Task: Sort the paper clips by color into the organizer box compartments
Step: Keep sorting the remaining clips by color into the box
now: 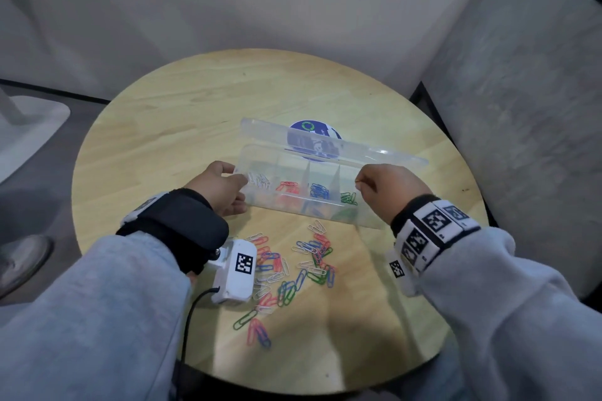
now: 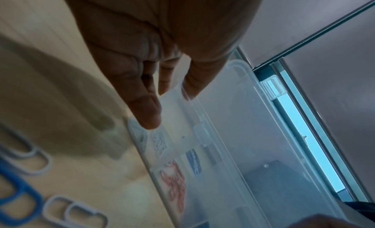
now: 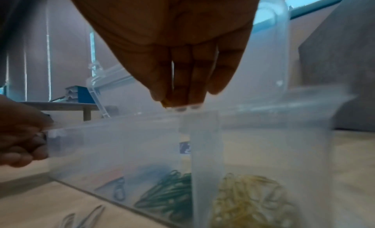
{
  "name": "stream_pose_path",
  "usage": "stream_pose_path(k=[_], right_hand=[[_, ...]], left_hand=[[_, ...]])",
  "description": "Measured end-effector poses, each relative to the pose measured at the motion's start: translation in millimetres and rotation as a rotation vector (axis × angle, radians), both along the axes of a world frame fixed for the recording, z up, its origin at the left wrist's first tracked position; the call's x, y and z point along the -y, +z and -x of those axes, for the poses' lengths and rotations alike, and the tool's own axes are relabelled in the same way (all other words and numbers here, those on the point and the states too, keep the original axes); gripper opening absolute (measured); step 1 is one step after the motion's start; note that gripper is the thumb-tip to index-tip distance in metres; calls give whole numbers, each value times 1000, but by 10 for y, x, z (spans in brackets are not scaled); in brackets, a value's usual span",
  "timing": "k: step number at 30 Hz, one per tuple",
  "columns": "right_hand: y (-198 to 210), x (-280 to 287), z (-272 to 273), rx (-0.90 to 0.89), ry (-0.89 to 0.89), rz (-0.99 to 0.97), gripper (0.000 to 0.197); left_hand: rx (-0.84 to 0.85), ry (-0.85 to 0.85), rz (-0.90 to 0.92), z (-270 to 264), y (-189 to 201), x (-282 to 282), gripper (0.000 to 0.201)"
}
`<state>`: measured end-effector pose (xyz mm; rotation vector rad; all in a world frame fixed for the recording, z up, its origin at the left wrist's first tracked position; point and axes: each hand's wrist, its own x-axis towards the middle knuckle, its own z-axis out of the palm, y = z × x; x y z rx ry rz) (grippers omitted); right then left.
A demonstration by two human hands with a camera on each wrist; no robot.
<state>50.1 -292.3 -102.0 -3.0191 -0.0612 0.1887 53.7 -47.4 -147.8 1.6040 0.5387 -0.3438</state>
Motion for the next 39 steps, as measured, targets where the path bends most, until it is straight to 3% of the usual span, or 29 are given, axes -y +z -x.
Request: stream_pose_path(k=[4,7,10,15,19,24,34,39], right_hand=[[6,188,49,1,-134,47,26],[7,215,100,-41,-172,19,35],[25,94,177,38,-111,-30,25],[20,-318,316,-17,168,-34,20],[-150,-537,368,-176,269,133,27],[-368,-637,356,-281,244,292,26],[-321,-807,272,-336,287,354,29],[-342,-788,325,-308,286,288,24]], left_hand=[[-3,-20,-58,51,59,-48,44],[40,-162,-333,113,150,-222,30],[61,-397,-721,233,251,-412,5],[1,-646,-1023,419,278,-415,6],[16,-717,-1032,440,158,-284,12],[-18,-758,-1025,440,36,-225,10],[-64,-827,-979,471,66,-155,8],[-43,-748,-920,500,132,-196,20]])
